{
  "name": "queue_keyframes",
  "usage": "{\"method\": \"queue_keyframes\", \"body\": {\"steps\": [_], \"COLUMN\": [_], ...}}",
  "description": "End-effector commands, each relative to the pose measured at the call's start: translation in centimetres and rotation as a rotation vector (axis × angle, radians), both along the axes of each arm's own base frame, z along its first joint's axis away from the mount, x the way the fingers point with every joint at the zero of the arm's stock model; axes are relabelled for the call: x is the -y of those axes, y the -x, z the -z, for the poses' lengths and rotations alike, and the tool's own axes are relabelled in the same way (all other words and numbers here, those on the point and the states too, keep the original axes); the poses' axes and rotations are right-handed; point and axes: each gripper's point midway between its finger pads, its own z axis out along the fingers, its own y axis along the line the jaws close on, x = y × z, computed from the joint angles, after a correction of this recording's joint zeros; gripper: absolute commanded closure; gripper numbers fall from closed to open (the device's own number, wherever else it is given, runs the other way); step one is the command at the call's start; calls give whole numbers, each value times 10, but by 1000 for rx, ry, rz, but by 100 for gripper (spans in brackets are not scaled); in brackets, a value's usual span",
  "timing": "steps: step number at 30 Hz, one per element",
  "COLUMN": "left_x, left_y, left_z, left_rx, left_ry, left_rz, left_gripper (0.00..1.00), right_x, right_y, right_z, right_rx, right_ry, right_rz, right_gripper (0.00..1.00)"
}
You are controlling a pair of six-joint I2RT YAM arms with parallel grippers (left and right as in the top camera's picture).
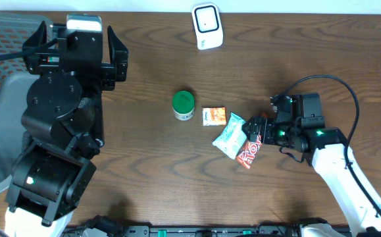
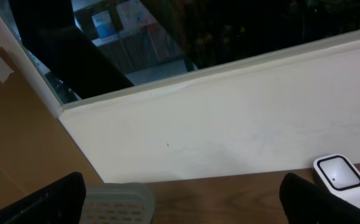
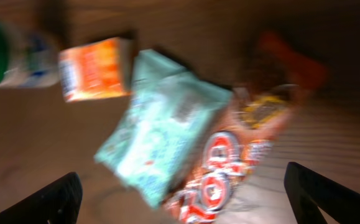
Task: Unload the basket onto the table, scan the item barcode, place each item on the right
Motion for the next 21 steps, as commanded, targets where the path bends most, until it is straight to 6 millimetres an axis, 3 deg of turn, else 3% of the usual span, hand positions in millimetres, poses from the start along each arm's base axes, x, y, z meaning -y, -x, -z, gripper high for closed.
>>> {"method": "queue_keyframes", "body": {"steps": [1,13,21], "left_x": [-6,-4,-4], "left_y": [6,5,4], "left_z": [-13,-12,-9], "left_rx": [28,27,20], "left_ry": [0,0,-3], "left_rz": [-19,-8,-8], "left_gripper": [0,0,0], "right_x": [21,23,33], "right_y": [-7,-20,-19], "right_z": [18,47,76], "right_rx": [-64,-196,-334], "right_ry": [59,40,56], "right_rz": [134,238,427], "right_gripper": [1,2,23]}}
